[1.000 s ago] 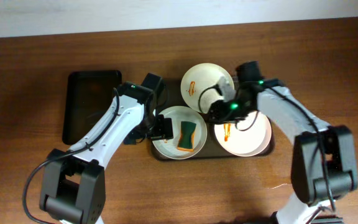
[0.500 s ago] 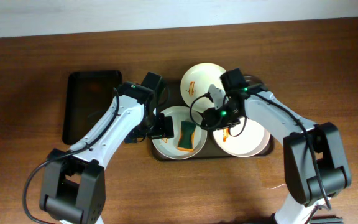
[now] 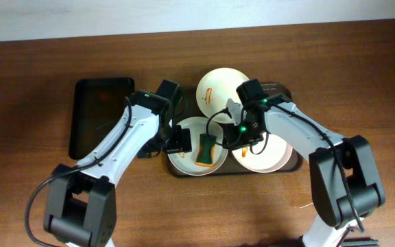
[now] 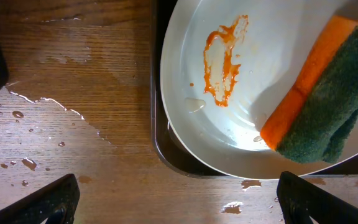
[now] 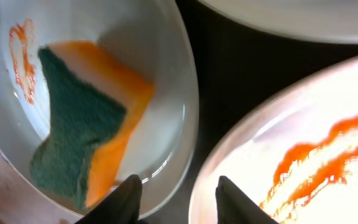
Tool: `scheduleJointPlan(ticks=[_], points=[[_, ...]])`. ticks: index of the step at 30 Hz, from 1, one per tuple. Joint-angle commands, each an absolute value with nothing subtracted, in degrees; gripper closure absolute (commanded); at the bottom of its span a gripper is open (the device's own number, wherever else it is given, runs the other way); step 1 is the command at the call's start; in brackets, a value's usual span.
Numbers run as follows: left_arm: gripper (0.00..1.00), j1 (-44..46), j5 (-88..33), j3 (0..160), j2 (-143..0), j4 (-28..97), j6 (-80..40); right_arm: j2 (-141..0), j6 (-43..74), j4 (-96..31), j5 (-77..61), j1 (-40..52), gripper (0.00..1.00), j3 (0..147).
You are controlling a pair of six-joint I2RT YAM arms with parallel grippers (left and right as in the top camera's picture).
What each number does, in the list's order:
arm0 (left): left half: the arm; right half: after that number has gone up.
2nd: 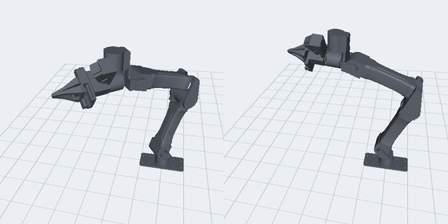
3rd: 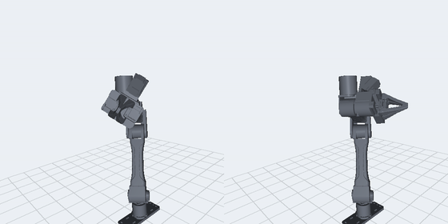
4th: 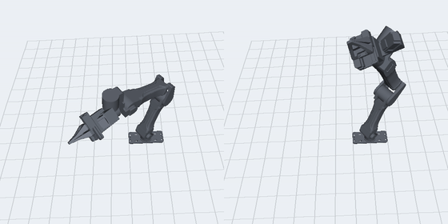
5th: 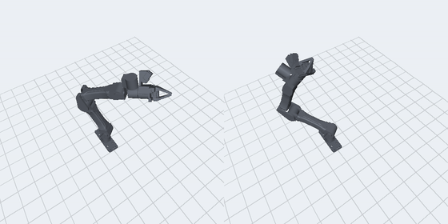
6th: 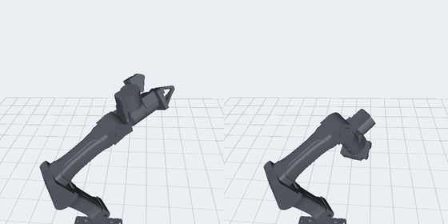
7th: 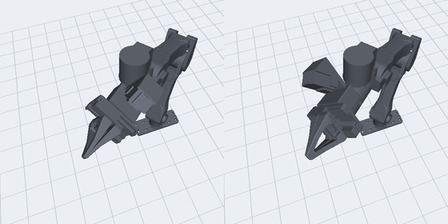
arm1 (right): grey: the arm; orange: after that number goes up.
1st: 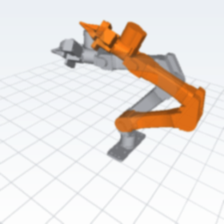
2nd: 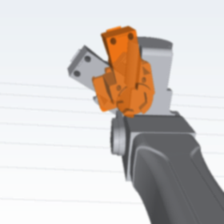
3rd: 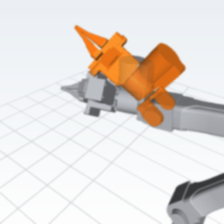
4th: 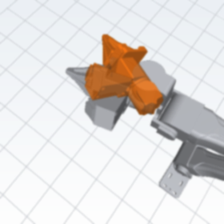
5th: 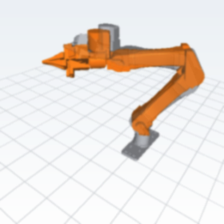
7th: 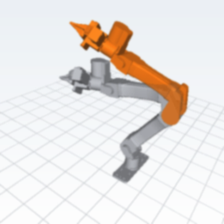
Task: Clean dirty plates on tray and stack at the side
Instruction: 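Reach the right gripper to the lower-left plate rim and grasp it, then hold the plate with the right gripper and scrub it with the left sponge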
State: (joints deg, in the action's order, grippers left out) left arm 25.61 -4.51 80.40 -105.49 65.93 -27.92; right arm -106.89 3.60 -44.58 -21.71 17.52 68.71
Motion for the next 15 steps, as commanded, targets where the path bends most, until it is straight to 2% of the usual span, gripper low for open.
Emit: scheduleJointPlan(ticks=[1,6,10,15], points=[[0.00,25.8,-5.1,80.3,-105.7,66.0,-27.4,-106.3,4.1,-45.0,-25.8,18.0,0.63,72.4],[0.00,25.8,-5.1,80.3,-105.7,66.0,-27.4,-106.4,4.2,-38.9,-26.1,18.0,0.63,72.0],[0.00,25.8,-5.1,80.3,-105.7,66.0,-27.4,-108.5,11.1,-35.6,-15.3,18.0,0.66,70.3],[0.00,25.8,-5.2,80.3,-105.7,66.0,-27.4,-112.0,11.0,-34.9,-14.7,18.0,0.67,70.3]])
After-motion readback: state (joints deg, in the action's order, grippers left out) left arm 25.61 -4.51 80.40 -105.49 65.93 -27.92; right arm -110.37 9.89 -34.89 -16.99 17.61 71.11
